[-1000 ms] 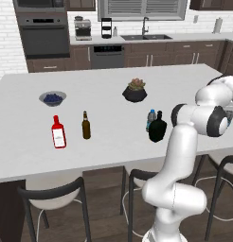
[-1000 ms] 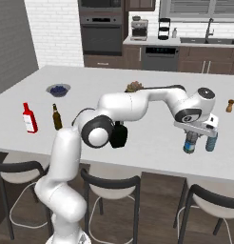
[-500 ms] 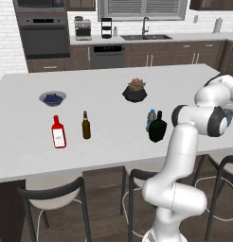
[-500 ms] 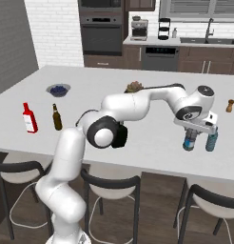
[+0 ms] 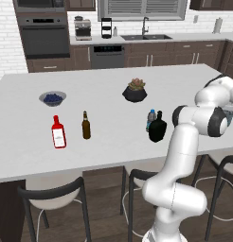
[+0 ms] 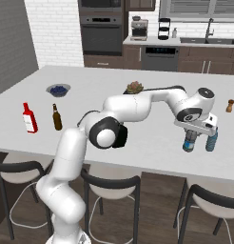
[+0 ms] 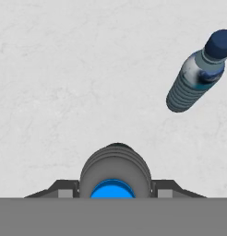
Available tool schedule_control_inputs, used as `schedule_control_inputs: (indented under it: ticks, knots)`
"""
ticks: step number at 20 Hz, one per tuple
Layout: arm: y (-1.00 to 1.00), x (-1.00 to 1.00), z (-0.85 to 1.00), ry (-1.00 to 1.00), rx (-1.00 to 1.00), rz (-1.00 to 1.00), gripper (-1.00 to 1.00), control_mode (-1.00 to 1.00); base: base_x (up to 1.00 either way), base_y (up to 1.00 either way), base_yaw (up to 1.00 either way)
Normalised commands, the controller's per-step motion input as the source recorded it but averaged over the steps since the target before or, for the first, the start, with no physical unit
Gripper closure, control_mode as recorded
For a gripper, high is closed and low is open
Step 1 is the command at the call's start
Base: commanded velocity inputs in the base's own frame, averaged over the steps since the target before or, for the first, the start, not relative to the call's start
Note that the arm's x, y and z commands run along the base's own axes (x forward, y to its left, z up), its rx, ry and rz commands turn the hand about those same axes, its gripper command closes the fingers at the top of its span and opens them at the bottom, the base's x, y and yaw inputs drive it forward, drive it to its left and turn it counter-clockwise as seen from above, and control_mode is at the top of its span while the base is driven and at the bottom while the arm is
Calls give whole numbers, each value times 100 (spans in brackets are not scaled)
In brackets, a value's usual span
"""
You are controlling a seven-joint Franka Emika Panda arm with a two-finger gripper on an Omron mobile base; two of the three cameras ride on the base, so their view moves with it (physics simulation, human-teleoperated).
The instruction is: Move the plastic bottles in the middle to the plastics group, and the glass bottles in the middle to the glass group.
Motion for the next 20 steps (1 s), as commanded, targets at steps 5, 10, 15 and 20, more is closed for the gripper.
schedule_control_inputs:
  ticks: [5, 10, 15, 20]
  knots:
    - [-5, 19, 0, 0, 0, 0, 100, -100, 0, 0, 0]
    - [-18, 1, 0, 0, 0, 0, 100, -100, 0, 0, 0]
    - [-13, 0, 0, 0, 0, 0, 100, -100, 0, 0, 0]
    - [-11, 1, 0, 0, 0, 0, 100, -100, 0, 0, 0]
